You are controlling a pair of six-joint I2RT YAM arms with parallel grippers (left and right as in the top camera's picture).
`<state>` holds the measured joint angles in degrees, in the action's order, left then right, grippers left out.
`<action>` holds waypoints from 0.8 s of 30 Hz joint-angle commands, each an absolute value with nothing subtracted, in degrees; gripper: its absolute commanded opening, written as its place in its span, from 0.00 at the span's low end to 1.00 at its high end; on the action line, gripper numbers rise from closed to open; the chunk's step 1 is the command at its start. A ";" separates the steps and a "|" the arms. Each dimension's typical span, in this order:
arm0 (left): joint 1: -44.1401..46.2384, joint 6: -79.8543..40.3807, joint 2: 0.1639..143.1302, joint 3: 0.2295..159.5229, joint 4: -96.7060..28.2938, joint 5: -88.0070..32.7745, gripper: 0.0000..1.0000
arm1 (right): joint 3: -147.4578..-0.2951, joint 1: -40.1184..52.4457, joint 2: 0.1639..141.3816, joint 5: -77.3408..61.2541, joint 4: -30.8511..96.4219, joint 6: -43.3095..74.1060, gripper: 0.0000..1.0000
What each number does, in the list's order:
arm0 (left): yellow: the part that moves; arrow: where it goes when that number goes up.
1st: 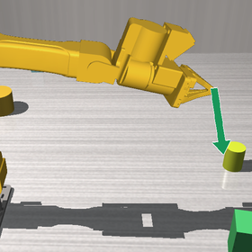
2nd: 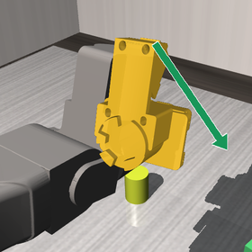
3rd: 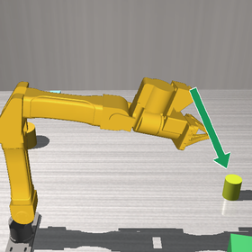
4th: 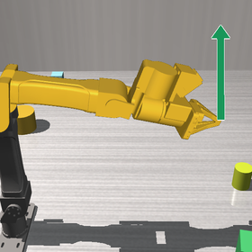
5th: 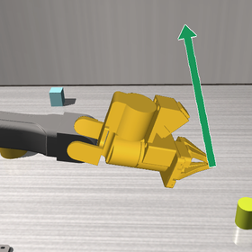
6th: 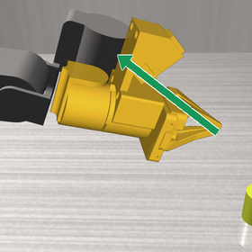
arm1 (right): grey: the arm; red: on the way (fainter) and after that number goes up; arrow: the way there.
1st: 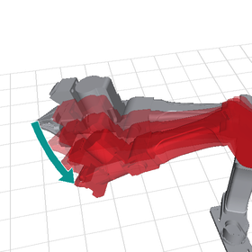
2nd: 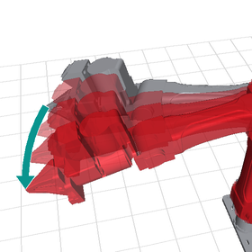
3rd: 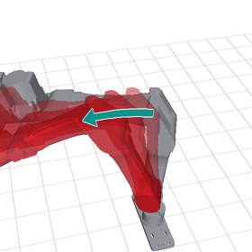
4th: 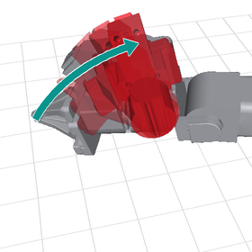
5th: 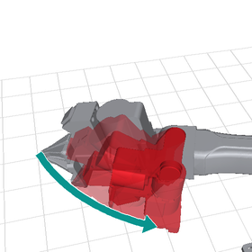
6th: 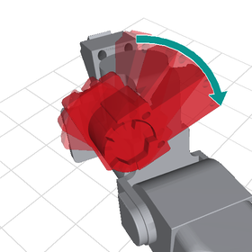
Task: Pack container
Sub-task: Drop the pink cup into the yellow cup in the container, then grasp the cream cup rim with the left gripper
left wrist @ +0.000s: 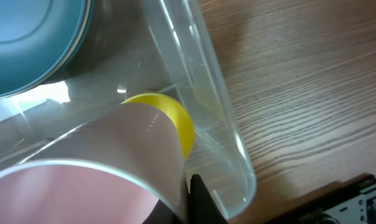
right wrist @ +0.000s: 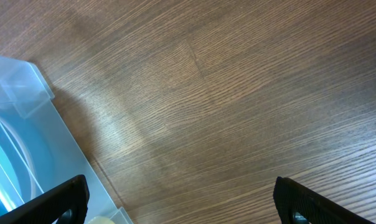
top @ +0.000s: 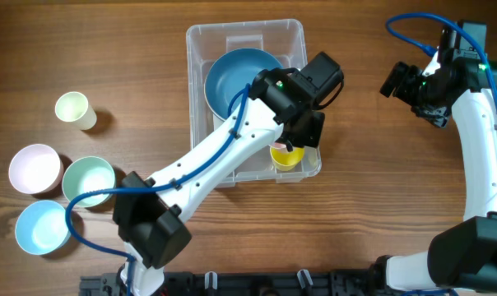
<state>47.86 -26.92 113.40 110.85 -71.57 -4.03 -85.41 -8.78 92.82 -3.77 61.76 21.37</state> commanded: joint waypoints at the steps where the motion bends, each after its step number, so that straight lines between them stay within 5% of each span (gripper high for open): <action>1: 48.05 -27.44 116.29 110.85 -71.48 -4.71 0.04 | -85.03 -8.71 93.45 -2.55 62.02 20.97 0.96; 6: 48.12 -27.27 118.04 110.85 -71.53 -4.75 0.04 | -85.03 -8.71 93.45 -2.55 62.17 20.95 0.96; 7: 48.12 -27.27 118.04 110.85 -71.57 -4.78 0.09 | -85.03 -8.71 93.45 -2.55 62.17 20.97 0.96; 11: 47.99 -26.35 116.92 111.00 -71.83 -5.58 0.53 | -85.03 -8.71 93.45 -2.55 62.19 20.95 0.96; 15: 43.90 -25.74 111.09 114.08 -76.93 -2.00 0.56 | -85.03 -8.71 93.45 -2.52 62.19 20.93 0.96; 21: 21.58 -24.97 98.50 114.76 -82.41 8.86 0.74 | -85.03 -8.71 93.45 -2.52 62.17 20.71 0.96; 24: 4.54 -24.21 98.61 114.61 -81.65 8.86 0.75 | -85.03 -8.71 93.45 -2.52 62.17 20.51 0.96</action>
<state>15.94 -25.54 97.80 114.52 -82.04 6.85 -85.41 -8.78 92.82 -3.77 62.13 21.17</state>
